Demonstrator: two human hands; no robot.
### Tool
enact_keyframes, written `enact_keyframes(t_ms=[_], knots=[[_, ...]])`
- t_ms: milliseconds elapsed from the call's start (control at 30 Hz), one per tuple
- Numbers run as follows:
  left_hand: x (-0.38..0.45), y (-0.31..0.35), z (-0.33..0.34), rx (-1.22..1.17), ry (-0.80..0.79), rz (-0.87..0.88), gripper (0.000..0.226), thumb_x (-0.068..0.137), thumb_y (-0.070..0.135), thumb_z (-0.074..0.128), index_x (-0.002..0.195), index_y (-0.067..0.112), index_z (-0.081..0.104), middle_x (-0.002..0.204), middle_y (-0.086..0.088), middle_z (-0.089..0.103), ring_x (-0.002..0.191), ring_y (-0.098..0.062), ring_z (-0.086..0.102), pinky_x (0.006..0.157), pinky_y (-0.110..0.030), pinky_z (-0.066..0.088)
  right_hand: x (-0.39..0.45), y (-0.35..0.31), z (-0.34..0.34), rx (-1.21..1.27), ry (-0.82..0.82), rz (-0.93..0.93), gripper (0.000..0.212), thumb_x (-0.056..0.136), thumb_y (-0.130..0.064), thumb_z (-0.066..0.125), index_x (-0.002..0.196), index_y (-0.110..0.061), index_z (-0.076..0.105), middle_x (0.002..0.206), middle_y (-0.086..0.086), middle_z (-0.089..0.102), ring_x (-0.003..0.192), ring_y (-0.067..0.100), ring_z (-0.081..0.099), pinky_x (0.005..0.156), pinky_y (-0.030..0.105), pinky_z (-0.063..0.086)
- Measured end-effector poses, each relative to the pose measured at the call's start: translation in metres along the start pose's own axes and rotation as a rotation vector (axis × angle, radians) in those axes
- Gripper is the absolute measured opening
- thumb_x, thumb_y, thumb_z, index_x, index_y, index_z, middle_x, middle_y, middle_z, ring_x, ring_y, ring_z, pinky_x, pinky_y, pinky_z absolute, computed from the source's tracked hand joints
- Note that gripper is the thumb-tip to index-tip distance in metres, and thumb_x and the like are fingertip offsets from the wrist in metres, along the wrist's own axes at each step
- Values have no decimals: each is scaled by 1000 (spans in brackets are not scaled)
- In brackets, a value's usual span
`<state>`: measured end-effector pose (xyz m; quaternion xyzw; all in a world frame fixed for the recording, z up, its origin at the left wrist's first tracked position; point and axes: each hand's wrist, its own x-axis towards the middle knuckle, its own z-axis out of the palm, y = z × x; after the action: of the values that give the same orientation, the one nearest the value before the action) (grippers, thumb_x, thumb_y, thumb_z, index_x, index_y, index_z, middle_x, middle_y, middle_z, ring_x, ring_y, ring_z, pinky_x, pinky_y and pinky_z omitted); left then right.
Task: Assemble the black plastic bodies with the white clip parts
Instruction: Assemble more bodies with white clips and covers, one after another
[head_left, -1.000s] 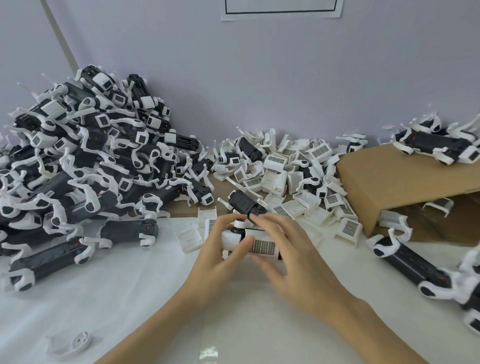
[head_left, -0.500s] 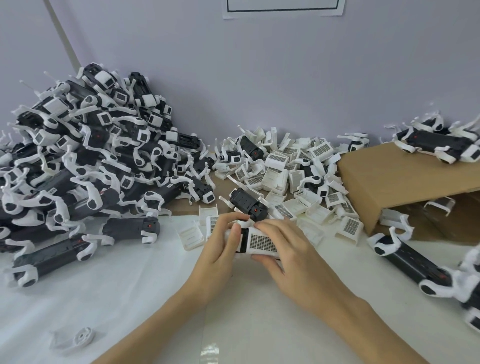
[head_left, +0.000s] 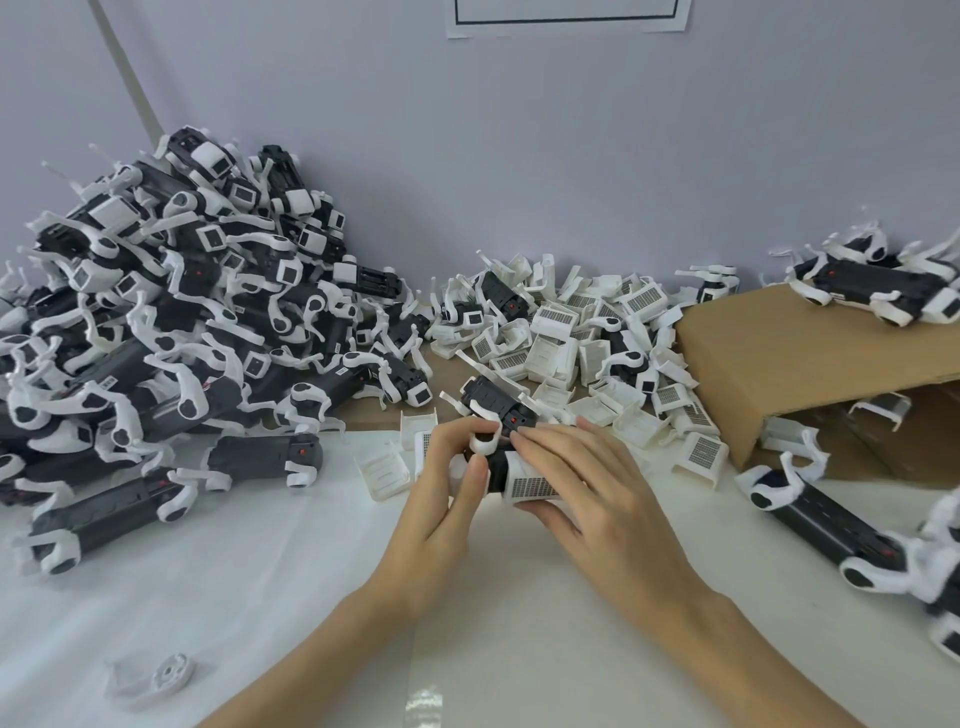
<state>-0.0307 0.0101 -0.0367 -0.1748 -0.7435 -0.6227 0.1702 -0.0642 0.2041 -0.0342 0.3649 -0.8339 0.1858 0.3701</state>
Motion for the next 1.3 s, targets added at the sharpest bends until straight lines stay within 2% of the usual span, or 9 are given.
enact_keyframes(t_ms=[200,300,367,500,600,833,1000,1200,1300], knots=[[-4,2,-2,3,-25,78,30,115,30,39,140,18,49,131,8,59,128,-21,55,105,-25,45,1,4,1,-39,70,-72,48,100,-31,72,143,-14,62,137,3,64,128,23,58,110,44,45],[-3,3,-1,64,13,99,32,108,35,50,138,24,51,131,14,58,128,-19,55,106,-24,43,1,1,3,-32,51,-53,50,100,-31,72,145,-14,61,137,3,63,127,24,56,110,42,44],[-2,2,-1,96,44,124,31,105,32,58,135,26,52,127,19,57,124,-13,57,104,-16,41,1,-2,3,-17,42,-40,50,102,-37,68,146,-16,60,139,4,61,131,25,54,112,41,42],[-1,-2,-2,102,58,104,32,104,28,61,135,31,51,126,19,56,127,-17,55,106,-19,41,0,6,-3,100,-31,50,56,105,-43,59,153,-16,50,154,1,47,145,22,41,120,42,33],[-1,-1,-2,123,46,125,33,104,24,63,133,34,50,123,24,54,124,-14,55,104,-18,41,0,17,-7,162,-60,67,51,105,-42,59,147,-14,55,157,-2,44,147,20,39,120,39,34],[-3,1,-4,135,-1,151,37,104,18,60,134,37,49,126,20,55,126,-18,56,106,-18,40,4,22,-10,138,-14,44,50,97,-50,69,134,-16,66,147,-4,55,138,20,49,114,39,40],[-5,0,-4,142,-34,175,33,104,19,59,136,25,50,128,11,58,126,-24,58,106,-22,42,6,26,-12,123,25,23,45,91,-54,76,116,-17,72,118,-10,65,116,19,56,98,38,44],[-4,3,-2,151,9,209,33,101,16,62,131,24,51,120,22,57,115,-14,59,100,-17,43,7,25,-12,153,1,23,47,94,-51,74,126,-17,69,127,-11,63,126,17,53,106,38,41],[-4,3,-2,147,15,204,32,101,18,63,131,25,52,121,18,58,117,-17,60,101,-19,43,6,27,-14,124,-37,30,49,96,-51,69,131,-17,67,131,-11,63,135,18,51,112,37,36]])
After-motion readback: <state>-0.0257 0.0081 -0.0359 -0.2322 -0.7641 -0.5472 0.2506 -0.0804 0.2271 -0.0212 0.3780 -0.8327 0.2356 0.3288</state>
